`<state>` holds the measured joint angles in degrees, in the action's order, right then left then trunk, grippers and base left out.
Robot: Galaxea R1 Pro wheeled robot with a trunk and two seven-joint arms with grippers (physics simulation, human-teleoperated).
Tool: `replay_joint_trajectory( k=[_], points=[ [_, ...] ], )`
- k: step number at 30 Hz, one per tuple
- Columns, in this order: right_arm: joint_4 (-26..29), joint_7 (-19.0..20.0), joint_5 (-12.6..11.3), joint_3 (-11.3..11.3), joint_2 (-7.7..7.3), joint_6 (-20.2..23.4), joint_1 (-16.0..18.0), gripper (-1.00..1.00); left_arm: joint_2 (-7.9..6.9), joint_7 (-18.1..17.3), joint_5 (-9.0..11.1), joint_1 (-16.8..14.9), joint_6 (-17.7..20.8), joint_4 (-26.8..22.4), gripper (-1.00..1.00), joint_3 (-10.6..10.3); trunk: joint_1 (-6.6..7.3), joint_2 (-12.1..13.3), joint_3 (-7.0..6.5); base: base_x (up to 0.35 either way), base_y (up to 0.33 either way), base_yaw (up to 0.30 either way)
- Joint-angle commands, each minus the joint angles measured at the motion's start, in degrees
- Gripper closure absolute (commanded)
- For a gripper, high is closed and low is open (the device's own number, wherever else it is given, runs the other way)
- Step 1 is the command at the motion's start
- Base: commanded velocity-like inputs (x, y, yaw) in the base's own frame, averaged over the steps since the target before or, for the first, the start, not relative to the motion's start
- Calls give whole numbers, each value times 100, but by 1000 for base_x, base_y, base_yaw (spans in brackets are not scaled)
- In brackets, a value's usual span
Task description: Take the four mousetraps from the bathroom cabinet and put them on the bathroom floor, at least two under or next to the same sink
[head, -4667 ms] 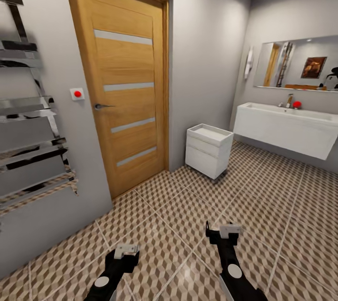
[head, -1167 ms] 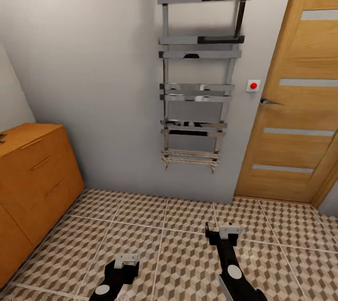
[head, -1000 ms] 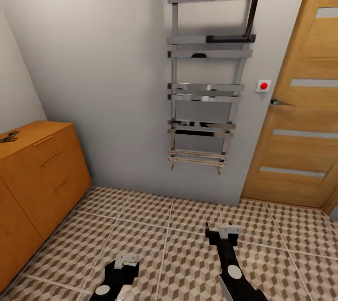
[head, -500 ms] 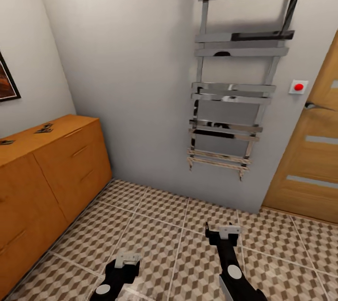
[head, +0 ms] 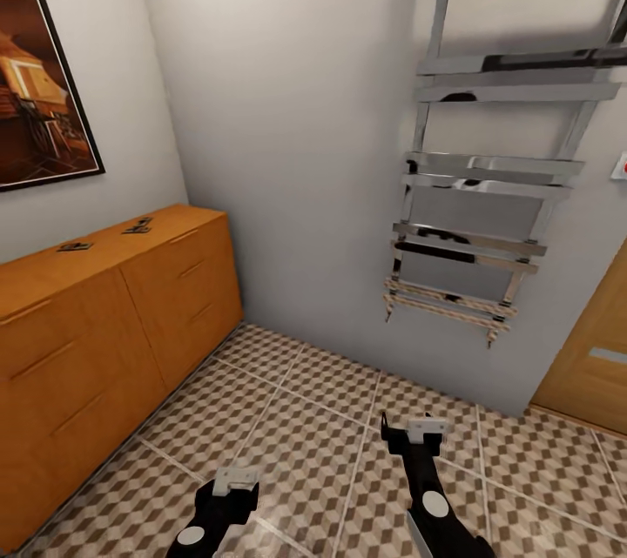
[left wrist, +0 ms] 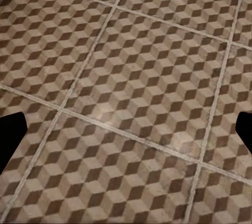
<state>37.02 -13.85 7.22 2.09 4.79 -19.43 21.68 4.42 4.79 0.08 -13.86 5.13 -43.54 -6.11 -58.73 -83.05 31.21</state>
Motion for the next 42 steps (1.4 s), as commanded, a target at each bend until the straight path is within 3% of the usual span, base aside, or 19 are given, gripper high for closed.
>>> replay_joint_trajectory(
  k=[1, 8, 42],
  points=[
    [-2, -53, 60, 11, -4, 0, 3, -100, -3, 39, 1, -3, 32, -9, -100, -22, 0, -3, 8, 0, 0, 281],
    [7, -48, 60, 11, -20, -16, 3, -100, -8, 5, 1, -3, 15, -31, -100, -31, 0, -3, 15, 0, 0, 148],
    [29, -48, 62, 11, -39, -17, 3, -100, -20, -13, 1, -3, -12, -117, -100, -49, 0, -3, 16, 0, 0, 3]
  ],
)
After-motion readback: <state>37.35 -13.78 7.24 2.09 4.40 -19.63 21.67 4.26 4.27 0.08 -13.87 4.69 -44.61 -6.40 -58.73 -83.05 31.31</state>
